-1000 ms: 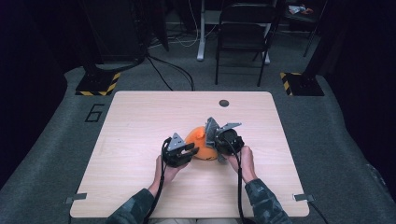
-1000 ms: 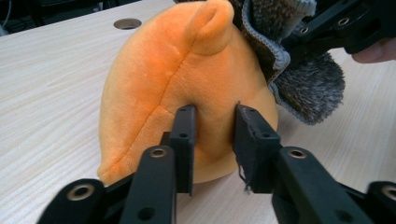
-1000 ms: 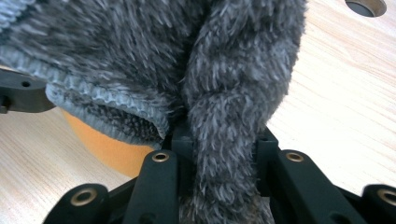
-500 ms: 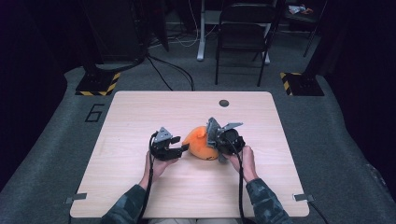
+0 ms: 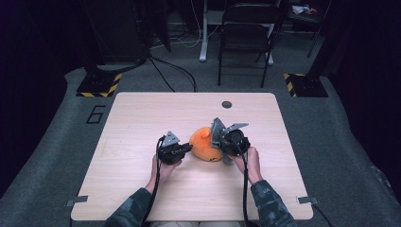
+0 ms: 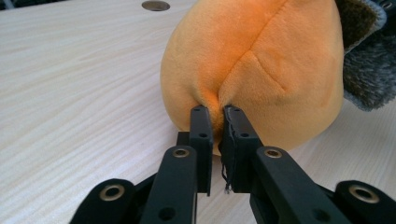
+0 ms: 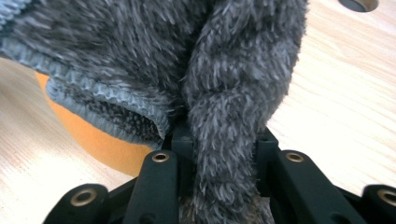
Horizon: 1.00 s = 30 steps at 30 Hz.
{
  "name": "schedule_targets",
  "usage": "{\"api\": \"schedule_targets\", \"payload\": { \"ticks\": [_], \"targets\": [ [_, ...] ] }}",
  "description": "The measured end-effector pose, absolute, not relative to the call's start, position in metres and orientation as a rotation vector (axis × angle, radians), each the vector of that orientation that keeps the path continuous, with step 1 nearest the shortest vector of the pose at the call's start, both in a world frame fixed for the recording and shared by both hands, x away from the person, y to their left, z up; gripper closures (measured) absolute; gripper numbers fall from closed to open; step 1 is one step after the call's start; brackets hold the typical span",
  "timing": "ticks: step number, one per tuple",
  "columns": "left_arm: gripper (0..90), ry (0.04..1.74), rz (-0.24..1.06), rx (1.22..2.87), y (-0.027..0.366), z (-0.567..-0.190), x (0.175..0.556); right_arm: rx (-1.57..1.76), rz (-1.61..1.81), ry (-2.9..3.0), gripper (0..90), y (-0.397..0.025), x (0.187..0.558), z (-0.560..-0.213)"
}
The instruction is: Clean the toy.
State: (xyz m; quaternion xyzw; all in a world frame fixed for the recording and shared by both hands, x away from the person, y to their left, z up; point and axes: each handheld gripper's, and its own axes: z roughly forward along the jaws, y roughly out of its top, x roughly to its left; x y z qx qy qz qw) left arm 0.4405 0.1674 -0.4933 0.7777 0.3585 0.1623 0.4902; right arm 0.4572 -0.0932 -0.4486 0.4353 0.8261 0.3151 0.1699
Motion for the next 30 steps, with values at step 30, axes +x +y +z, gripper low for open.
{"api": "schedule_targets", "payload": {
  "ticks": [30],
  "targets": [
    [86.7, 0.702, 0.483, 1.902, 0.136, -0.464, 0.418, 1.011, 0.784, 2.299, 70.8, -0.055, 0.426, -0.406]
  ]
}}
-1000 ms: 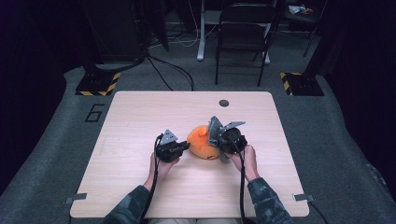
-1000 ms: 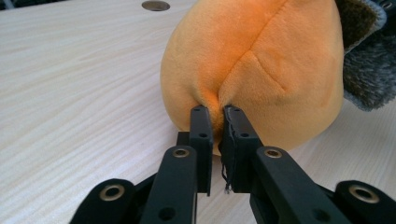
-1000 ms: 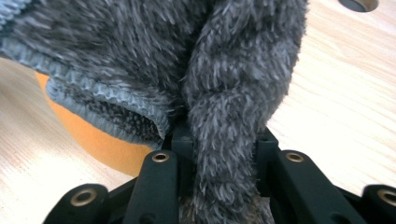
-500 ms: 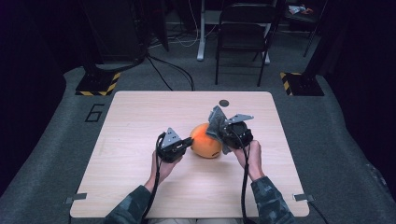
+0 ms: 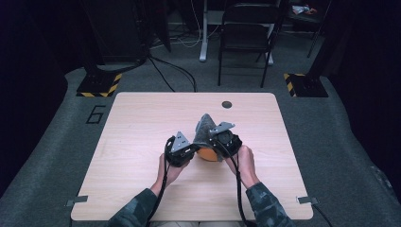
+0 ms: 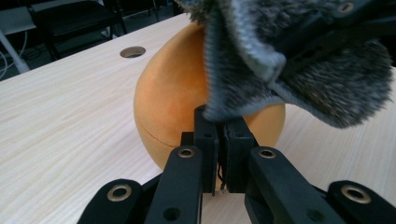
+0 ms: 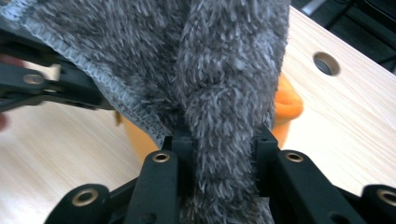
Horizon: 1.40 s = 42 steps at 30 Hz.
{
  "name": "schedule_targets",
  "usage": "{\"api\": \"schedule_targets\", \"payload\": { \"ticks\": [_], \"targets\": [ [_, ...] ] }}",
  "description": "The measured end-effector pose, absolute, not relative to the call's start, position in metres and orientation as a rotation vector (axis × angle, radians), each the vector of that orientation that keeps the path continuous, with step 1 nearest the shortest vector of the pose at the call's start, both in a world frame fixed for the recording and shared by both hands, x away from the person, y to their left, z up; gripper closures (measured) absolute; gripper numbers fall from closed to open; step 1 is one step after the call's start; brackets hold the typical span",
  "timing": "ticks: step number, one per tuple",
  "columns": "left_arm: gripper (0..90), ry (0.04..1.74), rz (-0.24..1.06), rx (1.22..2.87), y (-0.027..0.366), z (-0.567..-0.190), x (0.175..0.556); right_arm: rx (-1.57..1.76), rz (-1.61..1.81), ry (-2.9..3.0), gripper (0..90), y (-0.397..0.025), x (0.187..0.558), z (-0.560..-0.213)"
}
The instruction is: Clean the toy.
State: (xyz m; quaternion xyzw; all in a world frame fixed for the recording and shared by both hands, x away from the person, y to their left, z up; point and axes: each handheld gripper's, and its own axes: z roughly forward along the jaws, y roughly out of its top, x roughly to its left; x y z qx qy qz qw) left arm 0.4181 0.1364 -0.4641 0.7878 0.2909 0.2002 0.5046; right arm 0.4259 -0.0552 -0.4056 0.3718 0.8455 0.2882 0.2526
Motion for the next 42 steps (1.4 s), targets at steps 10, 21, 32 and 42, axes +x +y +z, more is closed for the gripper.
{"api": "schedule_targets", "payload": {
  "ticks": [10, 21, 32, 42],
  "targets": [
    [86.8, 0.698, 0.482, 1.907, 0.133, -0.467, 0.417, 1.197, 0.690, 2.213, 71.0, -0.092, 0.449, -0.418],
    [86.6, 0.686, 0.474, 1.910, 0.133, -0.466, 0.416, 1.027, 0.807, 2.255, 70.8, -0.065, 0.422, -0.385],
    [86.6, 0.677, 0.473, 1.918, 0.130, -0.467, 0.413, 1.065, 0.747, 2.271, 71.0, -0.066, 0.435, -0.405],
    [65.5, 0.674, 0.491, 1.929, 0.133, -0.464, 0.416, 1.115, 0.747, 2.285, 72.2, -0.077, 0.446, -0.422]
  ]
}}
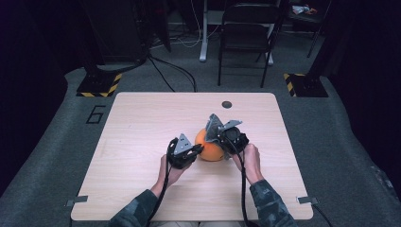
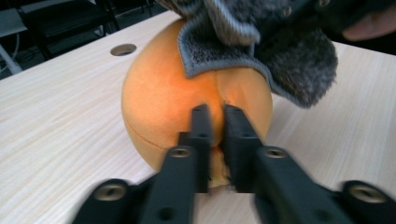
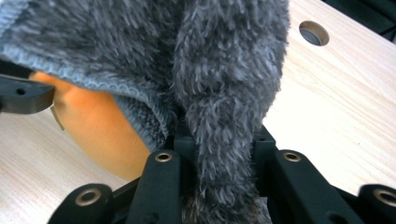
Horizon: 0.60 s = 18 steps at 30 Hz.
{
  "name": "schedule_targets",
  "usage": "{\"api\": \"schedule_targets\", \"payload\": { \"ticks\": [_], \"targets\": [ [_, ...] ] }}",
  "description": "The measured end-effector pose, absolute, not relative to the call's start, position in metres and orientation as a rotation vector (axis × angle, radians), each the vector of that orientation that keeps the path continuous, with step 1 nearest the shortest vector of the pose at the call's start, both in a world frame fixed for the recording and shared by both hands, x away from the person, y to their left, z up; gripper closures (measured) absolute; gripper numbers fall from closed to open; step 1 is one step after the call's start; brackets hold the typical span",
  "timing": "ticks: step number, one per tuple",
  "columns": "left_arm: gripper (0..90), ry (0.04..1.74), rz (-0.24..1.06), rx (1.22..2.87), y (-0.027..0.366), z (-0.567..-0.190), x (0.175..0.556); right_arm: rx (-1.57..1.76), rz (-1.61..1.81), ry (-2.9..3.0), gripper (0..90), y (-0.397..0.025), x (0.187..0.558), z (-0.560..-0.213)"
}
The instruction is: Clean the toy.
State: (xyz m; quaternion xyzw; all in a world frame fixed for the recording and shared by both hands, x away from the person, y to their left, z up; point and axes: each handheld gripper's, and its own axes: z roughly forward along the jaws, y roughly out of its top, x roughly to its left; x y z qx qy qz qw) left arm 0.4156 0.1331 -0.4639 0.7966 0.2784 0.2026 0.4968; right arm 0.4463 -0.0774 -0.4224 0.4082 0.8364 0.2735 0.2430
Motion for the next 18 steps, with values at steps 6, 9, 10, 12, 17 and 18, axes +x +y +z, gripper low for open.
{"api": "schedule_targets", "payload": {
  "ticks": [6, 9, 10, 12, 17, 18],
  "targets": [
    [40.8, 0.689, 0.543, 1.990, 0.128, -0.458, 0.422, 1.103, 0.767, 2.293, 72.3, -0.077, 0.446, -0.423],
    [41.1, 0.673, 0.516, 2.062, 0.117, -0.463, 0.430, 1.109, 0.779, 2.293, 72.2, -0.075, 0.444, -0.423],
    [44.8, 0.673, 0.516, 2.062, 0.117, -0.463, 0.430, 1.109, 0.779, 2.293, 72.2, -0.075, 0.444, -0.423],
    [56.2, 0.667, 0.526, 2.072, 0.116, -0.464, 0.430, 1.106, 0.787, 2.281, 72.0, -0.076, 0.443, -0.422],
    [70.1, 0.695, 0.495, 2.038, 0.121, -0.466, 0.432, 1.125, 0.881, 2.230, 71.5, -0.088, 0.433, -0.411],
    [70.9, 0.703, 0.484, 2.030, 0.123, -0.466, 0.432, 1.130, 0.884, 2.219, 71.4, -0.091, 0.430, -0.409]
  ]
}}
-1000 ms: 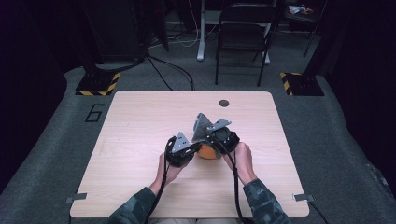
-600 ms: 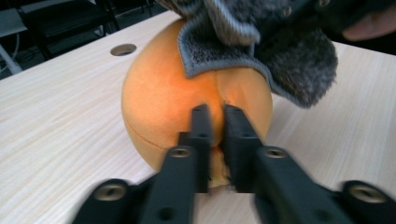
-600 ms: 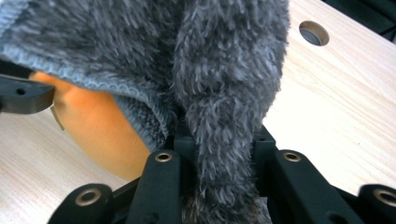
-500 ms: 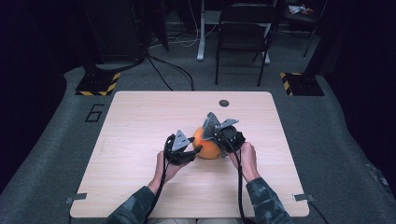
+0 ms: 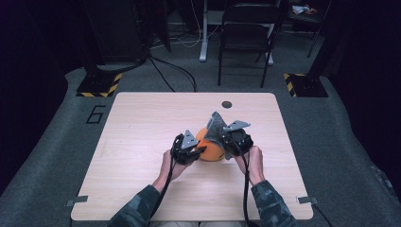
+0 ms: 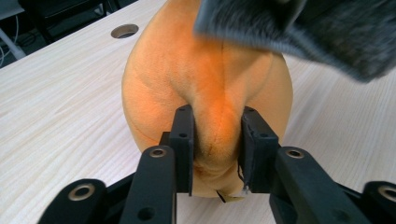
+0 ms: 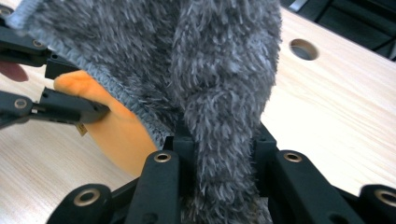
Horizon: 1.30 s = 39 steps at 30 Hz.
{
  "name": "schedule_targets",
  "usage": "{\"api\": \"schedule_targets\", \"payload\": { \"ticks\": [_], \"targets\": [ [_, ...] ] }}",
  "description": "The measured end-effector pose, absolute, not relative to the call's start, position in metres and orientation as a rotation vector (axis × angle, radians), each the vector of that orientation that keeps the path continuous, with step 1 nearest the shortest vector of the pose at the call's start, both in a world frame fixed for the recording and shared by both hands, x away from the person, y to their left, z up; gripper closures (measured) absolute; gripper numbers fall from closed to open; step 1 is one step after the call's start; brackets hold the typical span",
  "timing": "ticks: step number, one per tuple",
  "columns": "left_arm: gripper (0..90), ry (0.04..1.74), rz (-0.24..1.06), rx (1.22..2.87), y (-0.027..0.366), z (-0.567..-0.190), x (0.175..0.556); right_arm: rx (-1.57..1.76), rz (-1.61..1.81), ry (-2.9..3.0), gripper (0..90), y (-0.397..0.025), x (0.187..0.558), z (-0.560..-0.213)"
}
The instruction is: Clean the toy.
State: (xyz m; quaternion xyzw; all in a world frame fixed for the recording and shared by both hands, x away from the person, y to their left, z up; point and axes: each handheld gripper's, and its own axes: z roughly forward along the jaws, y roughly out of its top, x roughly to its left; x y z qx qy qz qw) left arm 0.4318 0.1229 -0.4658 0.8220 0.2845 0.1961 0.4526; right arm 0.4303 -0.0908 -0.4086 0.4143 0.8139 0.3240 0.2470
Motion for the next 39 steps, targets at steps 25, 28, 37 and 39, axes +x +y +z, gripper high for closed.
{"api": "schedule_targets", "payload": {
  "ticks": [25, 28, 37, 39],
  "targets": [
    [74.4, 0.792, 0.335, 1.882, 0.152, -0.451, 0.417, 1.645, 0.699, 1.967, 14.9, -0.218, 0.430, -0.469],
    [74.4, 0.799, 0.309, 1.874, 0.157, -0.450, 0.413, 1.647, 0.711, 1.967, 13.3, -0.226, 0.414, -0.474],
    [74.3, 0.911, 0.133, 1.816, 0.191, -0.460, 0.396, 1.627, 0.693, 2.005, 6.9, -0.248, 0.370, -0.497],
    [74.2, 0.925, 0.154, 1.826, 0.197, -0.463, 0.395, 1.591, 0.704, 1.985, 8.3, -0.253, 0.364, -0.496]
  ]
}}
